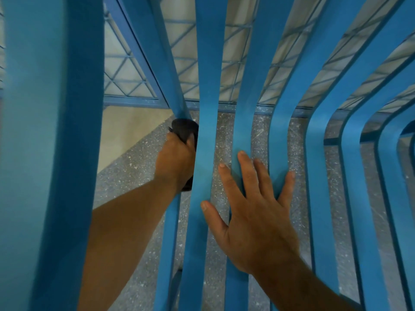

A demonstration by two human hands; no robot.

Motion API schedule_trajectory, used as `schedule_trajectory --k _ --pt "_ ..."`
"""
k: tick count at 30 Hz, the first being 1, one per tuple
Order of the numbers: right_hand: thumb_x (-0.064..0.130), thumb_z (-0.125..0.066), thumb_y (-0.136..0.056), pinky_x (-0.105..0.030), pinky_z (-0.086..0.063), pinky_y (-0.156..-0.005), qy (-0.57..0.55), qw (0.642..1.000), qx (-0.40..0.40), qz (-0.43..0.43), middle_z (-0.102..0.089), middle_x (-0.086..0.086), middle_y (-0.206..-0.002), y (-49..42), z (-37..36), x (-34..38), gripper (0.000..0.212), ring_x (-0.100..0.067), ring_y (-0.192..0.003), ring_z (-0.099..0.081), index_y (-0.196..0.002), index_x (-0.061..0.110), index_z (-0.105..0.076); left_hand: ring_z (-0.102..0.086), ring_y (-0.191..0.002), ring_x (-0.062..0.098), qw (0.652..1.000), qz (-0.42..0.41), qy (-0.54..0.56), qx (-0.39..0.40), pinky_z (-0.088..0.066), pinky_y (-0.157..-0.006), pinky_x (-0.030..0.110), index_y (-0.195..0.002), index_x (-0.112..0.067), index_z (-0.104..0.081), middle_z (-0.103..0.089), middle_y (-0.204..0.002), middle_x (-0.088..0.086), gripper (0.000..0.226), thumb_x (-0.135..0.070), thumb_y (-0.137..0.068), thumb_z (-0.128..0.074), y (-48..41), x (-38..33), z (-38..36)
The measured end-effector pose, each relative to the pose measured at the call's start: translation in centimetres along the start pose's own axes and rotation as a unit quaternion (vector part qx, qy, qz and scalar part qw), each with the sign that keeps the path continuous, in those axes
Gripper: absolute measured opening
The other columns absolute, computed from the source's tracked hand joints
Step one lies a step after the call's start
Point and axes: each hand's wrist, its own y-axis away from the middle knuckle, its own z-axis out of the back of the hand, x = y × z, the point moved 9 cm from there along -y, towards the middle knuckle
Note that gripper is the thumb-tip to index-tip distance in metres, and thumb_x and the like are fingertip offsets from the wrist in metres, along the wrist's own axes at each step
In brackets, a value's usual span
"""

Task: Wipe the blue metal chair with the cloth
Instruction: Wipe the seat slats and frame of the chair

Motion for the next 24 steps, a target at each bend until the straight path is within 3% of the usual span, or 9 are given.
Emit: schedule_trajectory --k 4,8,10,12,15,17,20,22,24 --pt "0.067 -0.029 -0.091 -0.075 -0.013 -0.106 -0.007 1.0 -0.008 -0.002 -0.028 -0.011 -0.157 -0.1 0.0 -0.1 0.069 -0.036 -0.142 -0.03 -0.145 0.026 -0.04 -0.062 -0.091 0.035 0.999 -0.032 -0.026 -0.022 -0.052 -0.076 0.044 -0.12 -0.019 -0.05 -0.064 -0.109 0.012 0.048 -0.055 -0.094 -0.031 -1.0 -0.9 0.6" --pt "0.068 -0.028 -0.091 -0.074 -0.012 -0.106 -0.003 1.0 -0.001 0.001 -0.026 -0.009 -0.158 0.0 -0.1 -0.1 0.069 -0.035 -0.143 -0.028 -0.146 0.027 -0.038 -0.056 -0.105 0.034 0.98 -0.142 -0.139 0.025 -0.054 -0.075 0.05 -0.148 -0.009 -0.014 -0.038 -0.137 0.018 0.071 -0.038 -0.092 -0.046 4.1 -1.0 -0.7" --pt "0.069 -0.027 -0.092 -0.074 -0.012 -0.106 -0.001 1.0 0.003 0.001 -0.025 -0.009 -0.158 0.0 -0.1 0.0 0.069 -0.035 -0.143 -0.028 -0.146 0.027 -0.037 -0.06 -0.092 0.022 0.994 -0.087 -0.062 0.036 -0.052 -0.066 0.037 -0.14 -0.015 -0.027 -0.051 -0.128 0.01 0.058 -0.046 -0.094 -0.044 4.6 0.4 -0.2" --pt "0.069 -0.025 -0.092 -0.074 -0.012 -0.106 -0.002 1.0 0.006 0.0 -0.025 -0.009 -0.158 0.0 -0.1 0.0 0.069 -0.035 -0.143 -0.027 -0.146 0.028 -0.036 -0.06 -0.075 0.014 0.999 0.008 0.003 0.047 -0.042 -0.055 0.027 -0.115 -0.016 -0.044 -0.064 -0.104 0.006 0.04 -0.051 -0.096 -0.041 3.1 1.6 -0.3" --pt "0.068 -0.025 -0.092 -0.075 -0.014 -0.106 -0.003 1.0 0.0 0.0 -0.027 -0.01 -0.157 -0.1 -0.1 0.0 0.068 -0.036 -0.142 -0.03 -0.145 0.027 -0.037 -0.063 -0.09 0.03 0.998 0.055 0.016 0.018 -0.046 -0.071 0.032 -0.11 -0.006 -0.06 -0.065 -0.102 0.013 0.06 -0.056 -0.099 -0.028 -0.2 1.3 0.2" --pt "0.068 -0.024 -0.092 -0.075 -0.016 -0.105 -0.007 1.0 -0.001 0.0 -0.027 -0.01 -0.157 0.0 0.0 0.0 0.068 -0.036 -0.142 -0.03 -0.145 0.027 -0.036 -0.061 -0.1 0.035 0.999 0.032 0.009 0.006 -0.048 -0.084 0.039 -0.118 -0.008 -0.056 -0.064 -0.111 0.016 0.059 -0.054 -0.1 -0.024 -1.7 0.2 0.4" --pt "0.068 -0.023 -0.093 -0.075 -0.015 -0.106 -0.006 1.0 0.003 -0.001 -0.025 -0.009 -0.158 0.0 0.0 0.0 0.067 -0.035 -0.143 -0.028 -0.146 0.029 -0.033 -0.06 -0.1 0.038 0.993 -0.073 -0.097 0.007 -0.051 -0.083 0.051 -0.13 -0.004 -0.038 -0.057 -0.116 0.018 0.049 -0.042 -0.1 -0.038 -1.5 -2.3 0.2" --pt "0.068 -0.024 -0.093 -0.074 -0.015 -0.106 -0.005 1.0 0.006 -0.001 -0.025 -0.009 -0.158 -0.1 -0.1 -0.1 0.067 -0.035 -0.143 -0.027 -0.146 0.029 -0.034 -0.059 -0.099 0.039 0.984 -0.104 -0.146 -0.004 -0.052 -0.08 0.05 -0.132 0.003 -0.032 -0.053 -0.118 0.021 0.049 -0.032 -0.1 -0.043 -1.3 -2.8 0.0" --pt "0.068 -0.024 -0.093 -0.074 -0.015 -0.106 -0.002 1.0 0.008 -0.001 -0.024 -0.009 -0.159 0.0 -0.1 0.0 0.067 -0.035 -0.144 -0.026 -0.146 0.029 -0.035 -0.06 -0.098 0.036 0.993 -0.075 -0.085 0.011 -0.049 -0.078 0.042 -0.129 -0.003 -0.037 -0.056 -0.117 0.017 0.044 -0.034 -0.099 -0.045 -1.6 -2.7 0.3"
